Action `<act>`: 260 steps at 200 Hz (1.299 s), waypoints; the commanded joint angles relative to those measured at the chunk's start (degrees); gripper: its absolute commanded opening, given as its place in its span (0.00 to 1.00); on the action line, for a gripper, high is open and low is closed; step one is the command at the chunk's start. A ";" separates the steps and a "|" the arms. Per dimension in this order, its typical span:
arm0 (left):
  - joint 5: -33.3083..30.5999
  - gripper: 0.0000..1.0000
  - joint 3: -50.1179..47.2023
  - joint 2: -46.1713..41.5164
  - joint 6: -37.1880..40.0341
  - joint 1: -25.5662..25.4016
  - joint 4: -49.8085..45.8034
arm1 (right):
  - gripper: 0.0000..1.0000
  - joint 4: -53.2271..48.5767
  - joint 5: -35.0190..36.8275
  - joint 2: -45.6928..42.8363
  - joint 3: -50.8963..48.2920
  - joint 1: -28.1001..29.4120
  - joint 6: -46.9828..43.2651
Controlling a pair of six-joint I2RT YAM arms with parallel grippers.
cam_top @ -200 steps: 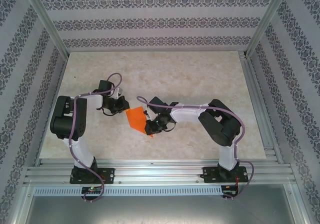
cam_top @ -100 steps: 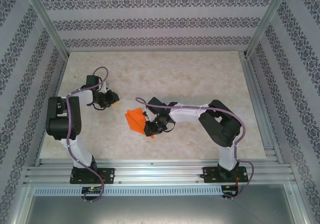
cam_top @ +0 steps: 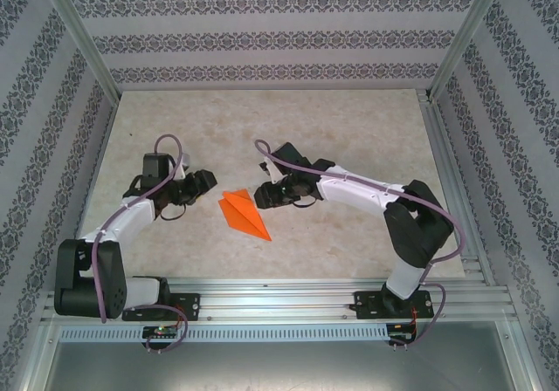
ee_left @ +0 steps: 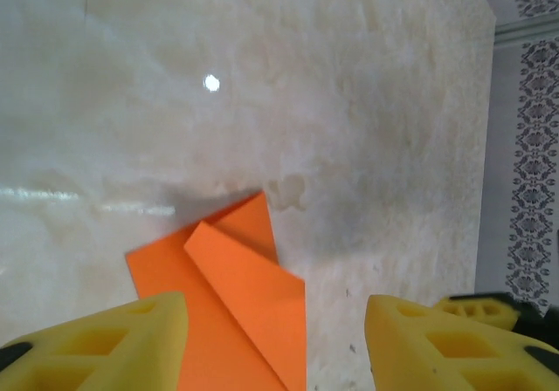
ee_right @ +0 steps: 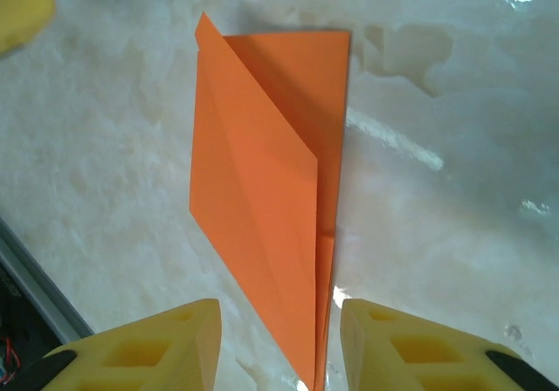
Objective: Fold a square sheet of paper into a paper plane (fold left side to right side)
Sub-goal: Fourth fold the wing at the center of the table, then turn over the paper at the center of the table.
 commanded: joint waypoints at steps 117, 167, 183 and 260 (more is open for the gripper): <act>0.23 0.60 -4.95 6.91 -9.90 -8.38 14.23 | 0.33 8.18 -2.42 16.03 4.31 -1.74 1.39; -0.74 0.58 -3.04 11.55 -10.19 -10.22 15.77 | 0.33 7.66 -2.88 16.23 3.91 -1.77 0.94; -1.23 0.57 -2.50 13.00 -10.41 -10.74 16.45 | 0.33 7.60 -2.98 16.32 3.89 -1.82 0.91; -0.98 0.39 0.76 19.39 -11.30 -13.42 19.74 | 0.33 8.34 -3.14 14.95 2.81 -1.94 1.26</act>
